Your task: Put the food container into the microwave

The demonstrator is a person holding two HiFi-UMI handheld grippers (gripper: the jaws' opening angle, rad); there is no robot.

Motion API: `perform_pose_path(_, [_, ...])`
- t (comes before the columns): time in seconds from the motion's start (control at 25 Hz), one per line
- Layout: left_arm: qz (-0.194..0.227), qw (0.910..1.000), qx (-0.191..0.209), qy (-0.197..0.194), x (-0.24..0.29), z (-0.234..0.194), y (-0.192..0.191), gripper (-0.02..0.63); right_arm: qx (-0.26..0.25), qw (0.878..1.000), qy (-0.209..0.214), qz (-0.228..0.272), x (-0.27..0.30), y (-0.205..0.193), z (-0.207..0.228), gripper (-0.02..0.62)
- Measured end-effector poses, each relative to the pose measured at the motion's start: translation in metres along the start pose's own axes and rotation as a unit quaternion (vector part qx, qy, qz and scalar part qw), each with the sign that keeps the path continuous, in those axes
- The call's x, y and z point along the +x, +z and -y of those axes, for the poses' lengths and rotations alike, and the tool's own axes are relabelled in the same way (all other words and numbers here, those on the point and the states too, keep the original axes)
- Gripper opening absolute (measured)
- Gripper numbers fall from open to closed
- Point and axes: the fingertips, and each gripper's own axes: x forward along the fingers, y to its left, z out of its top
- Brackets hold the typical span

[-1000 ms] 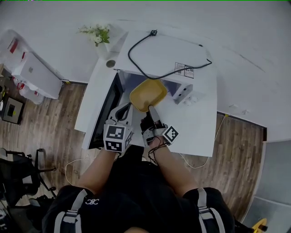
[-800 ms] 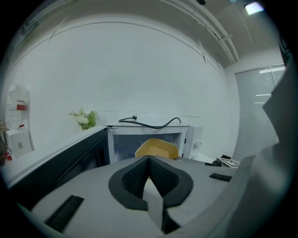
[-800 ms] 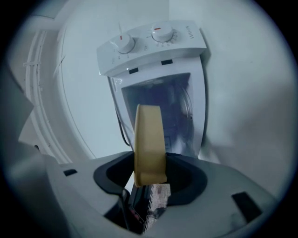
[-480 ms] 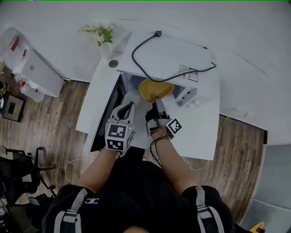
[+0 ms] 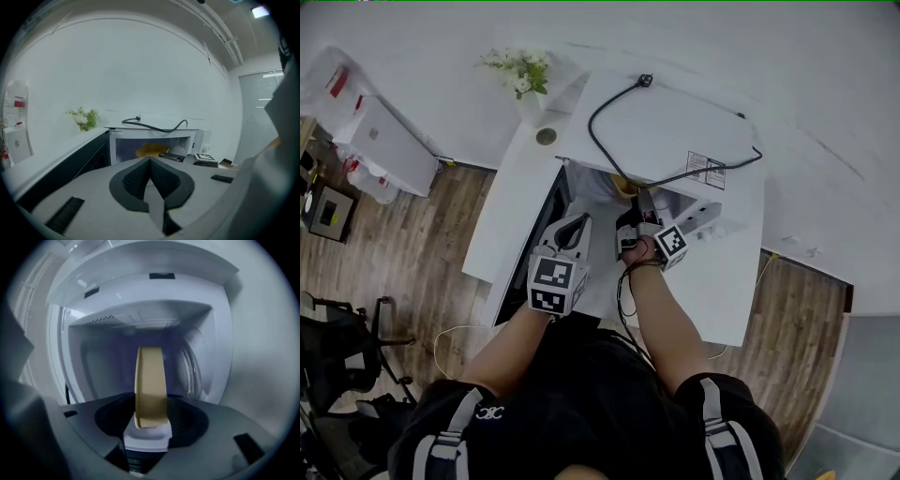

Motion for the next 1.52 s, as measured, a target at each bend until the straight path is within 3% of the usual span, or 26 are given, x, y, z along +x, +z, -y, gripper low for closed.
perform_pose_path(0.52, [0.005, 0.9998, -0.017, -0.006, 0.005, -0.009, -0.001, 0.012, -0.07, 0.99, -0.124, -0.022, 0.025, 0.001, 0.02, 0.221])
perform_pose_path(0.68, [0.004, 0.9997, -0.02, -0.011, 0.005, -0.007, -0.003, 0.012, -0.135, 0.973, -0.183, -0.029, 0.019, 0.007, 0.024, 0.217])
perform_pose_path(0.8, [0.007, 0.9997, -0.02, -0.015, 0.004, -0.005, -0.002, 0.012, -0.188, 0.961, -0.199, -0.033, 0.014, 0.008, 0.02, 0.275])
perform_pose_path(0.92, [0.011, 0.9996, -0.02, -0.016, 0.001, -0.005, 0.0, 0.012, -0.218, 0.955, -0.198, -0.036, 0.009, 0.008, 0.014, 0.29])
perform_pose_path(1.0, [0.013, 0.9996, -0.021, -0.016, -0.001, -0.004, 0.001, 0.012, -0.231, 0.953, -0.19, -0.037, 0.002, 0.008, 0.007, 0.266])
perform_pose_path(1.04, [0.014, 0.9996, -0.021, -0.016, -0.002, -0.003, 0.002, 0.012, -0.241, 0.952, -0.185, -0.035, -0.003, 0.008, 0.003, 0.232])
perform_pose_path(1.12, [0.015, 0.9996, -0.02, -0.017, -0.004, -0.001, 0.003, 0.012, -0.267, 0.947, -0.177, -0.024, -0.015, 0.011, -0.008, 0.084])
perform_pose_path(1.2, [0.015, 0.9996, -0.019, -0.017, -0.007, 0.002, 0.004, 0.012, -0.292, 0.942, -0.169, -0.009, -0.03, 0.014, -0.018, 0.004])
perform_pose_path(1.24, [0.015, 0.9996, -0.018, -0.017, -0.009, 0.004, 0.005, 0.012, -0.307, 0.938, -0.163, -0.005, -0.038, 0.015, -0.024, -0.002])
perform_pose_path(1.4, [0.019, 0.9996, -0.017, -0.015, -0.019, 0.013, 0.008, 0.012, -0.39, 0.912, -0.123, -0.019, -0.07, 0.01, -0.055, -0.002])
perform_pose_path(1.52, [0.031, 0.9994, -0.017, -0.005, -0.03, 0.017, 0.011, 0.012, -0.474, 0.875, -0.09, -0.034, -0.092, 0.002, -0.083, -0.002])
